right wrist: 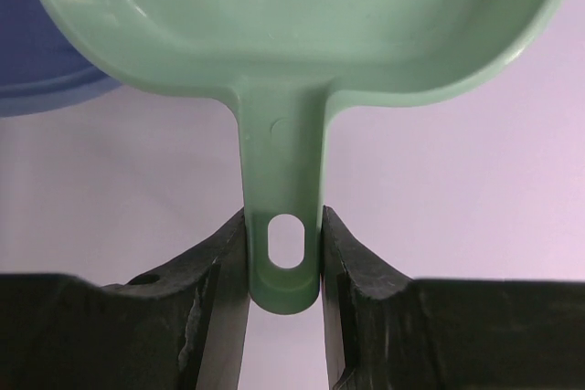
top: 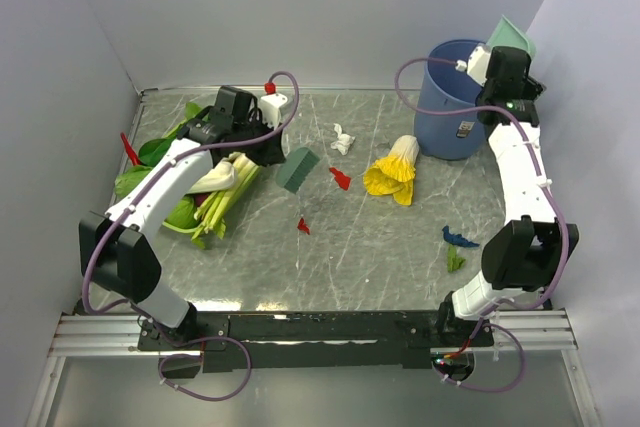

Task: Sweep away the paper scraps from the table

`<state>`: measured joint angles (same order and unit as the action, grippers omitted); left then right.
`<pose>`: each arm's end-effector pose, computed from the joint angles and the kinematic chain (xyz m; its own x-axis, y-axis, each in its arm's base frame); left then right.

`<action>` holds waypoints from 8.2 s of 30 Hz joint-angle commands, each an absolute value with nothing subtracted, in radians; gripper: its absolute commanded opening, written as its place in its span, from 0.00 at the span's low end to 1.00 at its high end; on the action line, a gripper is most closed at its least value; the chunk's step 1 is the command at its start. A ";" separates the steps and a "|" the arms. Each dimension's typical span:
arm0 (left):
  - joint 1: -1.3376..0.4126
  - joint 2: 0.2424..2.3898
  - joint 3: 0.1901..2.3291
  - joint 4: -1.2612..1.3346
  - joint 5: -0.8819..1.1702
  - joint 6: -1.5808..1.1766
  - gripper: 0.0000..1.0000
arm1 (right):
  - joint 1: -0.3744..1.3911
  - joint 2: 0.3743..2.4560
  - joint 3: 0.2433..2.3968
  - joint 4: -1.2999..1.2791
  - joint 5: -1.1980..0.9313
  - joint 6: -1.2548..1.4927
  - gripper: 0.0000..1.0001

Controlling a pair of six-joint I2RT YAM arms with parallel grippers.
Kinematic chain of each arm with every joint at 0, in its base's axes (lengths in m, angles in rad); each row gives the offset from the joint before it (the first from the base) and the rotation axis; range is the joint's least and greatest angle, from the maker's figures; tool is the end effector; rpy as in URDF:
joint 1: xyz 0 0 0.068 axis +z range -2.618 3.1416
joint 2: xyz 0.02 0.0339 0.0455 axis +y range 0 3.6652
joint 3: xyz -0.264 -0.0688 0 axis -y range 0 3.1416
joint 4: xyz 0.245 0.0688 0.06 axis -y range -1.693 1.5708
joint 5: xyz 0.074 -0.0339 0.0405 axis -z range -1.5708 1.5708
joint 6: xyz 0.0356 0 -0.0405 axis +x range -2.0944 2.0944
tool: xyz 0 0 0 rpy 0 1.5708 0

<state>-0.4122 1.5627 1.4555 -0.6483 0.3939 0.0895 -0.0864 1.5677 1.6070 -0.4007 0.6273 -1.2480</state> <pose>0.3112 -0.1510 0.3377 -0.5698 0.3392 -0.7485 0.6796 0.7067 -0.1970 0.3547 -0.0517 0.4107 -0.6967 -0.7103 -0.0999 -0.1384 0.2698 -0.9529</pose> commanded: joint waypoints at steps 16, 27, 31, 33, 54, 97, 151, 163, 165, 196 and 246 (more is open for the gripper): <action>-0.462 1.896 1.836 -0.166 0.433 0.112 0.01 | -0.066 1.209 1.613 -0.813 -0.254 -0.359 0.00; -0.558 2.304 2.129 0.138 0.474 -0.316 0.01 | -0.026 1.016 1.269 -0.888 -0.241 -0.344 0.00; -0.569 2.437 2.258 0.153 0.457 -0.409 0.01 | -0.026 1.000 1.255 -0.926 -0.226 -0.350 0.00; -0.577 2.474 2.273 0.172 0.449 -0.448 0.01 | -0.026 0.996 1.252 -0.939 -0.210 -0.354 0.00; -0.561 2.045 1.721 -0.172 0.400 -0.298 0.01 | -0.025 1.061 1.247 -0.858 -0.265 -0.348 0.00; -0.578 2.166 2.019 -0.833 0.356 1.071 0.01 | 0.075 1.082 1.043 -0.980 -0.279 -0.692 0.00; -0.568 1.751 1.643 -0.844 0.517 0.199 0.01 | 0.549 1.740 1.232 -1.118 -0.192 -0.494 0.00; -0.423 1.693 1.671 -1.078 0.342 0.209 0.01 | 0.548 1.623 1.092 -1.095 -0.123 -0.541 0.00; -0.423 1.701 1.634 -1.117 0.325 0.180 0.01 | 0.549 1.609 1.077 -1.100 -0.094 -0.558 0.00; -0.319 1.825 1.703 -1.261 0.878 0.521 0.01 | 0.654 1.554 1.031 -0.859 -0.143 -0.500 0.00; -0.295 1.428 1.407 -0.494 0.457 0.044 0.01 | 0.493 1.078 1.179 -0.782 -0.196 -0.489 0.00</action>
